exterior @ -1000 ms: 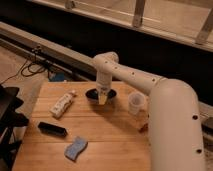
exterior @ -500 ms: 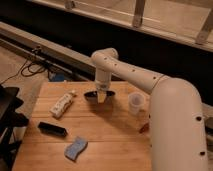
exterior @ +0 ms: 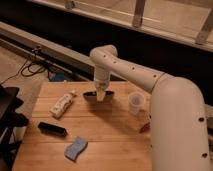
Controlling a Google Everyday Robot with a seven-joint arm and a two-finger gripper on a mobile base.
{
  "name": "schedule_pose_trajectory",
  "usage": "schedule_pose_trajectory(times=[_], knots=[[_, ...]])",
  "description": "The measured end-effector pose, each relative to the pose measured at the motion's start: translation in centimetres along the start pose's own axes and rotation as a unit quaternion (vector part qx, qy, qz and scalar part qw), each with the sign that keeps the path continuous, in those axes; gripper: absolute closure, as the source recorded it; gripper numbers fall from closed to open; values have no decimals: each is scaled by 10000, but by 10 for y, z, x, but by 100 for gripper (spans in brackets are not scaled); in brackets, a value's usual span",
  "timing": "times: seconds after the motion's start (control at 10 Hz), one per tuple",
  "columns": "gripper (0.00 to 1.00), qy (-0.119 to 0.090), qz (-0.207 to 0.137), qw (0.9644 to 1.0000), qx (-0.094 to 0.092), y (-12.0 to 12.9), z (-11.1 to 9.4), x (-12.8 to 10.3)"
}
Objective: Pick up the ceramic bowl
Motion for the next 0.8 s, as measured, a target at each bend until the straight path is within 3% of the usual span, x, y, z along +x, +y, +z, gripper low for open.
schedule_pose_trajectory(times=[0.8], knots=[[98,30,-68,10000,66,5,-20,-8]])
